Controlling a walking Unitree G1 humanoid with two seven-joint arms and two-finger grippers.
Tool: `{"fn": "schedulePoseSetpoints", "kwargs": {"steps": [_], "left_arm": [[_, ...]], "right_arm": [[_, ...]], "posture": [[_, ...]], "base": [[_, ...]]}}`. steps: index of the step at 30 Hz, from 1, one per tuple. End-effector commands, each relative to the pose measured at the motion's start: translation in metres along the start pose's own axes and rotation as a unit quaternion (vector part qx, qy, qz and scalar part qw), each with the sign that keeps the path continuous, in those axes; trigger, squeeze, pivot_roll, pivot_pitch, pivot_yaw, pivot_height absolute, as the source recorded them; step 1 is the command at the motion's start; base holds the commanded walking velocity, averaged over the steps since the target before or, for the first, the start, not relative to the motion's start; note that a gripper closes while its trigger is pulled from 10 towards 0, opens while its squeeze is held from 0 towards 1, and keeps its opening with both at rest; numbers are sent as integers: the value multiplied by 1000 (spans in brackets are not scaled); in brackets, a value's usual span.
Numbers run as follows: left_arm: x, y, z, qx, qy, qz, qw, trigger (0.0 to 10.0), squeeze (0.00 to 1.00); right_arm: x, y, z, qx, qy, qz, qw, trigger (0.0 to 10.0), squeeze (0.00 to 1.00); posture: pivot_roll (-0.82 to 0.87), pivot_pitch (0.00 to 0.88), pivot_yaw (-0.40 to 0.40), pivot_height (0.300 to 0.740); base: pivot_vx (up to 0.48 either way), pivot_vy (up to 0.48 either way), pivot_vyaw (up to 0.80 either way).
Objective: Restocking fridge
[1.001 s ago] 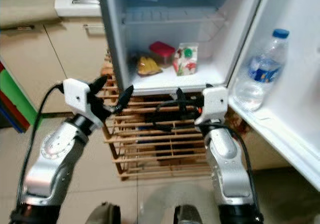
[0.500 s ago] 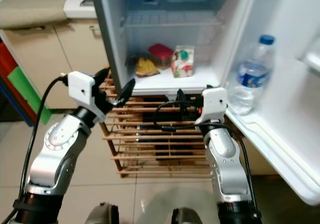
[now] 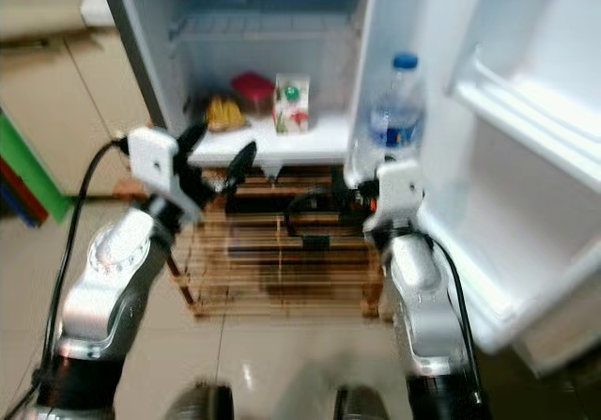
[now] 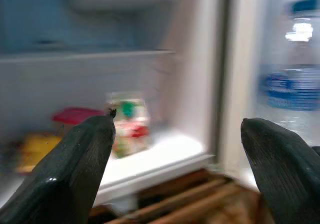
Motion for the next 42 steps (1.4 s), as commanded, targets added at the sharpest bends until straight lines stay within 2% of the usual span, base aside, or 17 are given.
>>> {"fn": "schedulePoseSetpoints", "kwargs": {"steps": [1,12,24,28,36,42], "left_arm": [[4,2,1,0,4,17,1000,10000,0],[3,-2,1,4,4,9,1000,10000,0],[-2,-3,2,4,-12,9,1000,10000,0],[0,-7,1,11,-7,17,1000,10000,0],[0,-3,0,3,-16,31,999,10000,0],[5,-4,1,4,-8,25,1000,10000,0]], "right_arm": [[2,1,1,-3,2,6,1000,10000,0],[4,0,0,-2,7,6,1000,10000,0],[-3,-6,-3,8,-8,5,1000,10000,0],[-6,-4,-2,5,-20,-8,1000,10000,0],[-4,-5,-3,8,-16,-8,1000,10000,0],[-1,-7,-2,9,-11,-7,1000,10000,0]], "posture": [[-89,0,43,671],[-93,0,40,671],[-96,0,41,671],[-95,0,41,671],[-97,0,47,671],[-91,0,48,671]], "base": [[-420,0,0],[-402,-117,0],[0,0,0],[428,0,0],[449,0,0],[367,-304,0]]}}
Point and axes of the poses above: a point about 5 cm out from each wrist's last joint towards the gripper, its own z axis pointing out of the wrist towards the gripper, its own y axis along the axis of the wrist's last joint, x = y × z, the point moved 5 cm from there along z, pointing out of the wrist towards the gripper, and after that the axes turned 6 degrees about z, right-handed, at the moved point
